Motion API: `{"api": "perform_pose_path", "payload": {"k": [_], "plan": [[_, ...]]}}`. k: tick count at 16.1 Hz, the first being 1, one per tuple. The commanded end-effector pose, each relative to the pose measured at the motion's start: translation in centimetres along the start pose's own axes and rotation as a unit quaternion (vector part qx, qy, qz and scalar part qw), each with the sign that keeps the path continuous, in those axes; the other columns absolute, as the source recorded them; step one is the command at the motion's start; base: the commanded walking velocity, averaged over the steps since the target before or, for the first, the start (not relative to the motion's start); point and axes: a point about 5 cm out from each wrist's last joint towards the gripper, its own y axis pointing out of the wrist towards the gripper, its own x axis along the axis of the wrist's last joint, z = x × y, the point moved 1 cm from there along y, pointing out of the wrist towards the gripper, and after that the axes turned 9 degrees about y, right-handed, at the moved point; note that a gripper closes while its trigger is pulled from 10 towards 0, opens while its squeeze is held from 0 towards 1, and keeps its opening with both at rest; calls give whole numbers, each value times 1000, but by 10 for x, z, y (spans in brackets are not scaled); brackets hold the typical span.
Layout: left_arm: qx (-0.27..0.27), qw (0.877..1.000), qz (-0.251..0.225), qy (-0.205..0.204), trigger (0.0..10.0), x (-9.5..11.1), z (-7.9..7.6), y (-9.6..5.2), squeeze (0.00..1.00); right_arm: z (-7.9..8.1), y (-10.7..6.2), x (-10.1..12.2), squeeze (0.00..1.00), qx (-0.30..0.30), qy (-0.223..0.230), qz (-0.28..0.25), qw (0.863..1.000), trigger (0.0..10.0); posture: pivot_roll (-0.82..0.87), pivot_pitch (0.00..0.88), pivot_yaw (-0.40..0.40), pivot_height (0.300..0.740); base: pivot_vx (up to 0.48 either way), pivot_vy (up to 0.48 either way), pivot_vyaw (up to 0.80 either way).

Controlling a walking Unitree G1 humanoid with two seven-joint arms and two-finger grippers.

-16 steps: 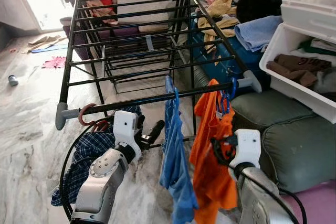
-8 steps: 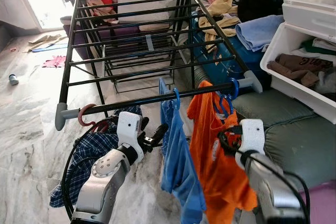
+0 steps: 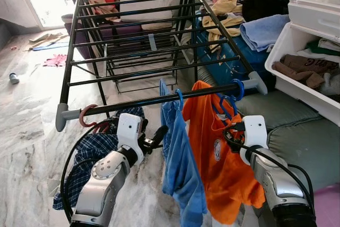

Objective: Hang hanger

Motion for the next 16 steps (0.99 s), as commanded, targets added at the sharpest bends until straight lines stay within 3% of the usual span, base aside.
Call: {"api": "perform_pose_path", "payload": {"k": [1, 6, 16], "plan": [[9, 1000, 3, 9, 10000, 0, 5, 0, 0, 1, 2, 5, 0, 13, -7, -5, 1000, 0, -111, 18, 29, 740, 0, 0, 0], [3, 1000, 4, 11, 10000, 0, 2, 3, 0, -1, 1, 6, 0, 17, -34, -10, 999, 0, -121, 15, 28, 740, 0, 0, 0], [4, 1000, 4, 10, 10000, 0, 2, 5, 0, 2, 3, 3, 0, 19, -38, -15, 999, 0, -119, 14, 26, 740, 0, 0, 0]]}}
